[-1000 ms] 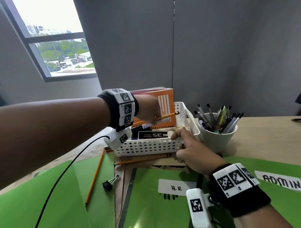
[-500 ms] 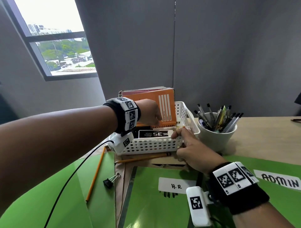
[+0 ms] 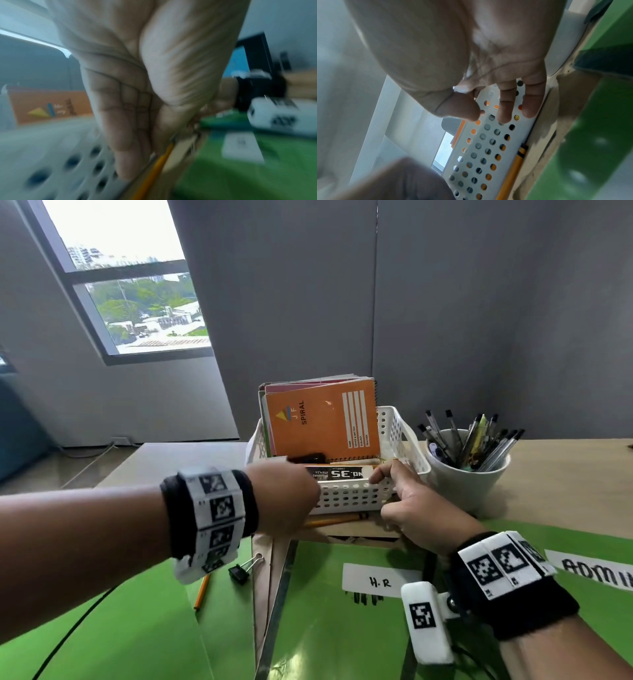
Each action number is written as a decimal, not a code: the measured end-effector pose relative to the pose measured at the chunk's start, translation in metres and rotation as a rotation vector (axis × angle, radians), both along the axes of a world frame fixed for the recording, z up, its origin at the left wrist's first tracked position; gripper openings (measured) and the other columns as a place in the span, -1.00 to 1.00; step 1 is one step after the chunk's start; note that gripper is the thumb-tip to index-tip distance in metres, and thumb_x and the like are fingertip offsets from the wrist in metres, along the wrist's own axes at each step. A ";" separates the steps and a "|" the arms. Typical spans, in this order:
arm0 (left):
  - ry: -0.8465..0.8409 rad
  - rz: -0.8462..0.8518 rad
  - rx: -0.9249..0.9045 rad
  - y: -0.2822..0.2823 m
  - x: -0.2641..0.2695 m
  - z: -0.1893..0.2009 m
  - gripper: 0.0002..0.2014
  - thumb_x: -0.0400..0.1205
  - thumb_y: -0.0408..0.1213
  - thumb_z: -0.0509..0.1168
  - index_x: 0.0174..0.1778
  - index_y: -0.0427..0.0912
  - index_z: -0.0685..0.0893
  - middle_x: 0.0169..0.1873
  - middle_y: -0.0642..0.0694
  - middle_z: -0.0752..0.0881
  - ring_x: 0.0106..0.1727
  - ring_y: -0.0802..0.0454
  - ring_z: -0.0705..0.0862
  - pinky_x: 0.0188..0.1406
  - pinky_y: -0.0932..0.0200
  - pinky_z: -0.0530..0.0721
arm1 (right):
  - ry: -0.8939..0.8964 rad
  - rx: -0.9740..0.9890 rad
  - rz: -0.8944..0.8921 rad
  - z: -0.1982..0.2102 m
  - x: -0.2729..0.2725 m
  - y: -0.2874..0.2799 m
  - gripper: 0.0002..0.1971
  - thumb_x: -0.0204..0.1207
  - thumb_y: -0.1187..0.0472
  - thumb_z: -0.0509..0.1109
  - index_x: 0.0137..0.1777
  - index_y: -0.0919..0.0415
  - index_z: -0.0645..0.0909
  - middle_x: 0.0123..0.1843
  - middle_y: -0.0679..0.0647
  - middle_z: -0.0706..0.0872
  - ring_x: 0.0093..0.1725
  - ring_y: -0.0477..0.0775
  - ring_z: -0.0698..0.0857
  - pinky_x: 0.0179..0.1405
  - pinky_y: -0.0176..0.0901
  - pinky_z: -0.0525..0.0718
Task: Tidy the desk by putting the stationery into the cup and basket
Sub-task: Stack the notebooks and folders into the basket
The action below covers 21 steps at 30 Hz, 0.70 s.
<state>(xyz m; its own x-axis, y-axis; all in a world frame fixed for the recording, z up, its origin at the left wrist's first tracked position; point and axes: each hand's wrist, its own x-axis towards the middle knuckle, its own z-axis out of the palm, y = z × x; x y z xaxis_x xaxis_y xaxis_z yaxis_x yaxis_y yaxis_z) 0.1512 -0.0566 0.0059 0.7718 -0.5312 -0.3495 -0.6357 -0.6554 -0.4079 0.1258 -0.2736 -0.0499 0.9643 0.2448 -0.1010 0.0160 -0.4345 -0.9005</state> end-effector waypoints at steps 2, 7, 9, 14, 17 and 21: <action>-0.011 0.012 0.068 0.010 0.000 -0.019 -0.57 0.79 0.12 0.15 -0.03 -0.19 0.67 -0.38 0.03 0.53 -0.26 -0.05 0.67 -0.18 0.05 0.80 | 0.001 -0.001 -0.003 0.001 0.000 0.000 -0.50 0.45 0.52 0.29 0.15 -0.13 0.41 0.19 0.11 0.52 -0.14 -0.08 0.50 -0.54 -0.52 0.52; -0.029 0.065 0.015 0.018 0.005 -0.027 -0.63 0.75 0.08 0.21 0.09 -0.11 0.78 -0.24 0.01 0.69 -0.21 -0.08 0.75 -0.15 0.04 0.83 | 0.012 0.003 -0.003 0.004 -0.003 0.000 -0.52 0.48 0.54 0.26 0.17 -0.09 0.41 0.21 0.09 0.50 -0.15 -0.05 0.50 -0.55 -0.49 0.54; 0.004 0.099 -0.008 0.017 0.010 -0.014 -0.52 0.69 0.24 0.21 0.00 -0.11 0.81 -0.23 0.00 0.78 -0.22 -0.05 0.78 -0.20 0.09 0.82 | 0.010 0.003 -0.006 0.004 -0.003 0.000 -0.51 0.48 0.54 0.26 0.17 -0.09 0.41 0.17 0.06 0.50 -0.18 -0.05 0.50 -0.56 -0.49 0.53; -0.057 0.033 -0.029 0.015 0.031 0.039 -0.68 0.67 -0.13 0.13 -0.05 -0.05 0.82 -0.19 0.02 0.81 -0.16 0.03 0.78 -0.05 0.09 0.82 | 0.027 -0.001 0.017 0.003 -0.002 -0.001 -0.51 0.48 0.54 0.25 0.18 -0.09 0.40 0.18 0.08 0.51 -0.18 -0.09 0.47 -0.56 -0.51 0.52; -0.156 0.018 -0.044 0.005 0.049 0.056 -0.70 0.72 -0.15 0.15 0.02 -0.07 0.81 -0.10 0.01 0.79 -0.05 -0.02 0.77 0.05 0.05 0.80 | 0.033 -0.021 0.021 0.003 -0.001 -0.001 -0.50 0.49 0.52 0.27 0.19 -0.12 0.41 0.23 0.12 0.52 -0.17 -0.08 0.49 -0.56 -0.51 0.52; -0.164 0.019 -0.030 -0.009 0.070 0.052 -0.74 0.75 -0.18 0.18 0.12 -0.06 0.79 0.01 0.04 0.78 0.04 0.00 0.76 0.15 0.05 0.78 | 0.067 -0.021 0.004 0.002 0.001 -0.002 -0.47 0.46 0.51 0.28 0.16 -0.18 0.38 0.27 0.11 0.53 -0.13 -0.02 0.54 -0.54 -0.48 0.54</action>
<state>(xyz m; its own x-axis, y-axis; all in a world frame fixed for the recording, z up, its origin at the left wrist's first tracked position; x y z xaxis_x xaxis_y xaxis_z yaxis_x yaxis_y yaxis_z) 0.2211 -0.0656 0.0578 0.8270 -0.5244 -0.2024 -0.5499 -0.6798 -0.4854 0.1266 -0.2751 -0.0478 0.9540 0.2463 -0.1708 -0.0424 -0.4530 -0.8905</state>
